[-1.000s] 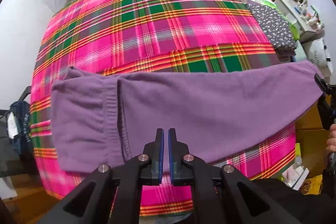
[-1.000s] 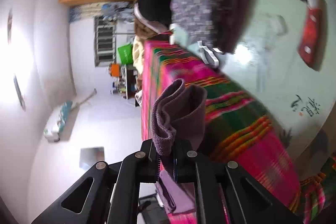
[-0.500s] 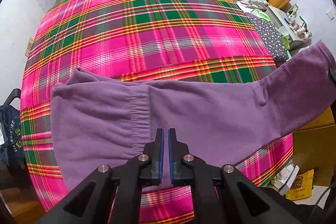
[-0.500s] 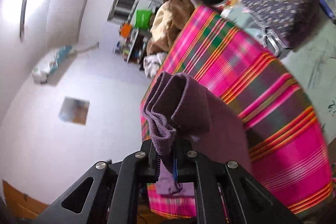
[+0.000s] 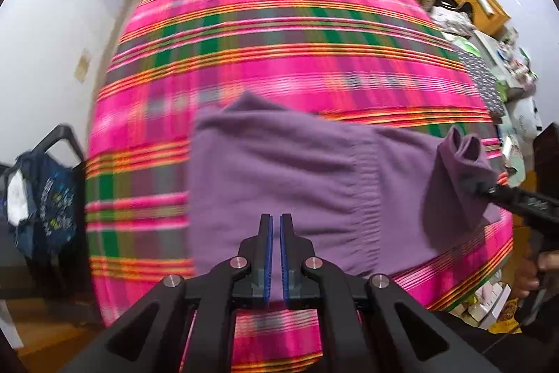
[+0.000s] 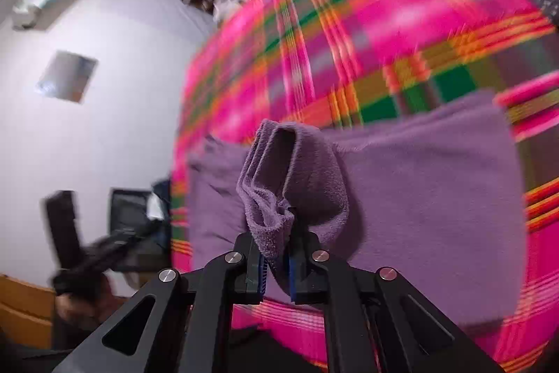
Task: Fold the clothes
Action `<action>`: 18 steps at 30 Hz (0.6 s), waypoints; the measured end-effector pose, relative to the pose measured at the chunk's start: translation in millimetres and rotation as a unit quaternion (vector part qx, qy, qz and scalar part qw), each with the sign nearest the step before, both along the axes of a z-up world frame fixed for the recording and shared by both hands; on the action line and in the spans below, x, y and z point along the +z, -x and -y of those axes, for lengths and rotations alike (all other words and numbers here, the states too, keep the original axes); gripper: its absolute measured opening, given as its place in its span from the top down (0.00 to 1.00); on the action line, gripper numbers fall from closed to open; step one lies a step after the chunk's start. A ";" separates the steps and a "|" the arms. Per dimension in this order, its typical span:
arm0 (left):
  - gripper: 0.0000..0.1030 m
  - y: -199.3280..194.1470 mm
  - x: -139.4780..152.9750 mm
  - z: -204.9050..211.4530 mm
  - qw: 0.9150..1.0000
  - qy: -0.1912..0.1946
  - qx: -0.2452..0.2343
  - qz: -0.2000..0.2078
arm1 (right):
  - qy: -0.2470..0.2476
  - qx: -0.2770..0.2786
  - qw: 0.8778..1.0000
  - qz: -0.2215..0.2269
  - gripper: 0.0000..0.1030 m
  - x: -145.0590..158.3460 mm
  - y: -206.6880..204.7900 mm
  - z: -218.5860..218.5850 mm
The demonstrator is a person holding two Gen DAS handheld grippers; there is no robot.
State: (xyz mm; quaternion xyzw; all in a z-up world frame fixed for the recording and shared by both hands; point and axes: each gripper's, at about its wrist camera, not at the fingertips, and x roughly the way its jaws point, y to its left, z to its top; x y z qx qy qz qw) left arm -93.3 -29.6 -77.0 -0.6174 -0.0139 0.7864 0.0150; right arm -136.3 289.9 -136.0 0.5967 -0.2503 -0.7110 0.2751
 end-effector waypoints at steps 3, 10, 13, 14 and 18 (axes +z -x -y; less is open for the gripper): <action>0.97 -8.1 -3.7 18.8 1.000 0.001 0.016 0.008 | -0.032 0.014 0.999 0.030 0.83 -31.8 -3.0 20.2; 0.97 -9.0 -13.4 12.7 0.999 -0.041 0.006 0.018 | -0.016 0.033 0.998 0.052 0.62 -32.7 -24.8 28.0; 0.97 0.1 -16.2 -6.5 0.997 -0.077 -0.018 0.017 | -0.022 0.035 0.998 0.042 0.61 -18.4 -36.8 20.5; 0.97 3.7 -16.8 -14.3 0.995 -0.092 -0.026 0.016 | -0.026 0.029 0.999 0.036 0.61 -11.6 -40.1 15.2; 0.90 22.9 -21.8 -59.9 0.987 -0.143 -0.070 0.015 | -0.045 0.000 0.999 0.014 0.61 12.8 -50.1 -10.6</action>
